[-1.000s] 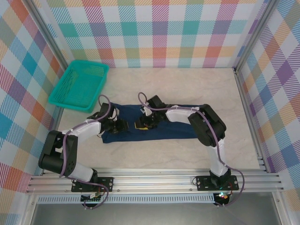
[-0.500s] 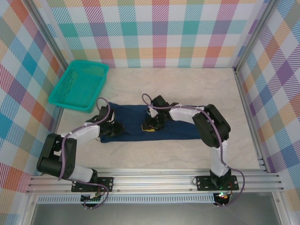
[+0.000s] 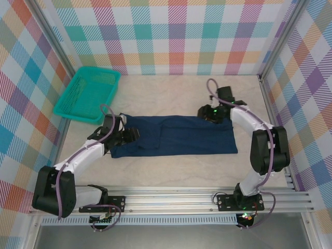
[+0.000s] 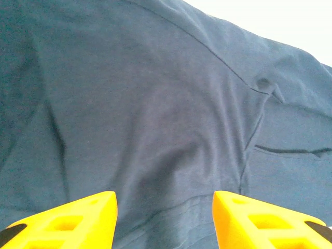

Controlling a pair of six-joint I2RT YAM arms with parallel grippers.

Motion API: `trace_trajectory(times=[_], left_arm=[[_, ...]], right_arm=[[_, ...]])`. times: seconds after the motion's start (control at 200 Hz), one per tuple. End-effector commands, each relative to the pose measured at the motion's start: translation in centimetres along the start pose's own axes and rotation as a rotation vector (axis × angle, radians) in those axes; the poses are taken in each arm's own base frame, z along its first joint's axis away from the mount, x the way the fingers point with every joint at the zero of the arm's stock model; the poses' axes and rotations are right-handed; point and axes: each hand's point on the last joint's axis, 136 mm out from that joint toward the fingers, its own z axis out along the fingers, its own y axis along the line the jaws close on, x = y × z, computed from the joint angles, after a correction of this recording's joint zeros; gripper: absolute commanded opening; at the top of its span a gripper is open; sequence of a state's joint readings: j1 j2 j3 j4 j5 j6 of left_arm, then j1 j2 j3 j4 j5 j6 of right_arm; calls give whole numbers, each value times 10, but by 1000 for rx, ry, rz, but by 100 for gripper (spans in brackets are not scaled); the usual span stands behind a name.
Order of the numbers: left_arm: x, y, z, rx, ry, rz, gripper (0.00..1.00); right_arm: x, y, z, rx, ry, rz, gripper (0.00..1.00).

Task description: Fold the inside-out t-shirt

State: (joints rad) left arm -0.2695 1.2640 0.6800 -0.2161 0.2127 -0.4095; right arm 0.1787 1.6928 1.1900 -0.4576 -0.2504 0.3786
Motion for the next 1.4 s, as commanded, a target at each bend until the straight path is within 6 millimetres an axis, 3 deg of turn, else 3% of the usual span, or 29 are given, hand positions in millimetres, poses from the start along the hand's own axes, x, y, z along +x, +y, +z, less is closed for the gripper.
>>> trace_trajectory(times=[0.0,0.135,0.305,0.49,0.775,0.97,1.08,1.21,1.345,1.4], left_arm=[[-4,-33,8,127,22,38,52],[22,-26,28,94,124,59,53],[59,-5,43,48,233,49,53],[85,4,49,32,298,39,53],[102,1,50,46,334,64,53],[120,-25,51,113,380,155,53],[131,-46,51,161,406,219,54],[112,-64,46,162,342,274,54],[65,-61,27,37,173,313,55],[49,-54,18,-12,108,288,61]], right_arm=[[-11,-44,1,171,7,12,51],[-23,-80,11,296,50,24,50],[-9,-102,33,375,166,34,47],[3,-134,32,542,253,-36,46],[-12,-135,36,617,187,-333,48],[-43,-143,51,670,153,-521,48],[-60,-136,64,636,124,-592,48],[-80,-111,62,579,68,-606,48],[-87,-83,31,577,-10,-571,50],[-84,-75,15,588,-34,-543,51]])
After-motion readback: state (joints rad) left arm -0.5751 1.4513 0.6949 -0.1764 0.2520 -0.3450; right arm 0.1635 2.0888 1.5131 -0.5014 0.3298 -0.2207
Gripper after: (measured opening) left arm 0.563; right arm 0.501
